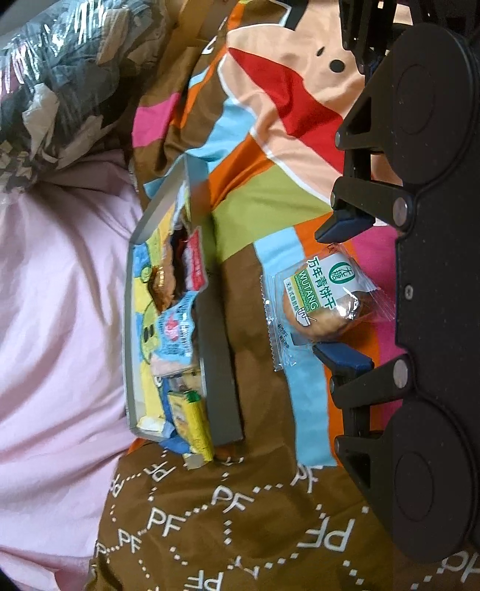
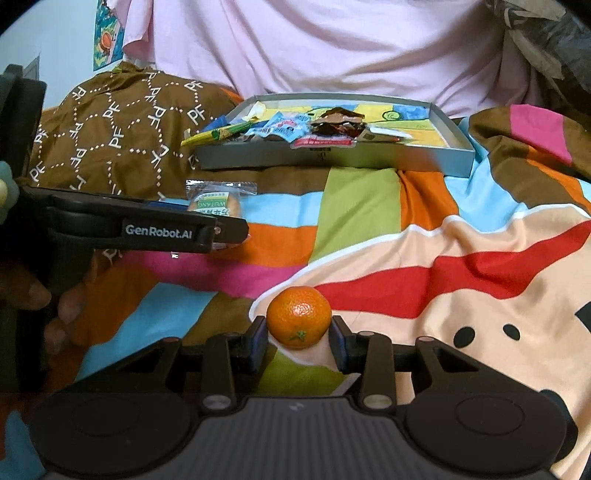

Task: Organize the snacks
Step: 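Carry the tangerine and wrapped cake over the grey tray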

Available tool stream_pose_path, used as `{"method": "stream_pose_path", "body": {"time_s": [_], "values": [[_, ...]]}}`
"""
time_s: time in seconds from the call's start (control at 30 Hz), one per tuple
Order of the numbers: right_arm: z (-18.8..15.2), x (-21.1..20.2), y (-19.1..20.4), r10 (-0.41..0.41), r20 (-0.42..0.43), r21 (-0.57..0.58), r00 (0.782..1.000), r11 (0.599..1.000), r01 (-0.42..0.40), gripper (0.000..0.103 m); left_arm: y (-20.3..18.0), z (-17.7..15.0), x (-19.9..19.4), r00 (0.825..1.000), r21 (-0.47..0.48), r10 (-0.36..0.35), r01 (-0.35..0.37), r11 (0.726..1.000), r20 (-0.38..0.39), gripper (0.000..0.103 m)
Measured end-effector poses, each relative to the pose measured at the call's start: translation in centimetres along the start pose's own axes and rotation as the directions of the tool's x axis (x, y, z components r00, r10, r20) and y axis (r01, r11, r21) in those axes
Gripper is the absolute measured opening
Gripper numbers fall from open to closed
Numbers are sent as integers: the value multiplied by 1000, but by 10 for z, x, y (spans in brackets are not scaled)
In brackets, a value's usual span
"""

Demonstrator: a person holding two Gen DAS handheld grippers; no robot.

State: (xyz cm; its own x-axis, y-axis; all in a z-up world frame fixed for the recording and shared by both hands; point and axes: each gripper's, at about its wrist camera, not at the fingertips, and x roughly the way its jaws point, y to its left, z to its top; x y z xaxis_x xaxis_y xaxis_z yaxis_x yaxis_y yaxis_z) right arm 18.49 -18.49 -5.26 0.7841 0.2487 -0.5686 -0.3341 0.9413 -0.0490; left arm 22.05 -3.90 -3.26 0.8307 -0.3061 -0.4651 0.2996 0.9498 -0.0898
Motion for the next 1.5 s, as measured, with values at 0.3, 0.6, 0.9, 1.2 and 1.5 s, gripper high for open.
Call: {"method": "stream_pose_path", "body": {"time_s": [0.3, 0.6, 0.9, 1.2, 1.5], "values": [[28, 7, 2, 11, 59, -12, 998, 1000, -11, 41, 15, 19, -11, 997, -62, -4, 9, 998, 71, 61], [66, 20, 4, 40, 108, -48, 993, 998, -35, 41, 31, 35, -20, 987, -102, -9, 25, 994, 158, 61], [112, 36, 6, 75, 151, -123, 986, 991, -57, 41, 53, 52, -25, 978, -150, 14, 18, 989, 208, 61], [144, 55, 18, 93, 158, -164, 983, 984, -67, 41, 67, 56, -22, 977, -187, 36, 4, 982, 211, 61], [152, 65, 12, 73, 177, -103, 981, 993, -56, 41, 75, 53, -23, 975, -236, 54, -2, 972, 217, 61]]}}
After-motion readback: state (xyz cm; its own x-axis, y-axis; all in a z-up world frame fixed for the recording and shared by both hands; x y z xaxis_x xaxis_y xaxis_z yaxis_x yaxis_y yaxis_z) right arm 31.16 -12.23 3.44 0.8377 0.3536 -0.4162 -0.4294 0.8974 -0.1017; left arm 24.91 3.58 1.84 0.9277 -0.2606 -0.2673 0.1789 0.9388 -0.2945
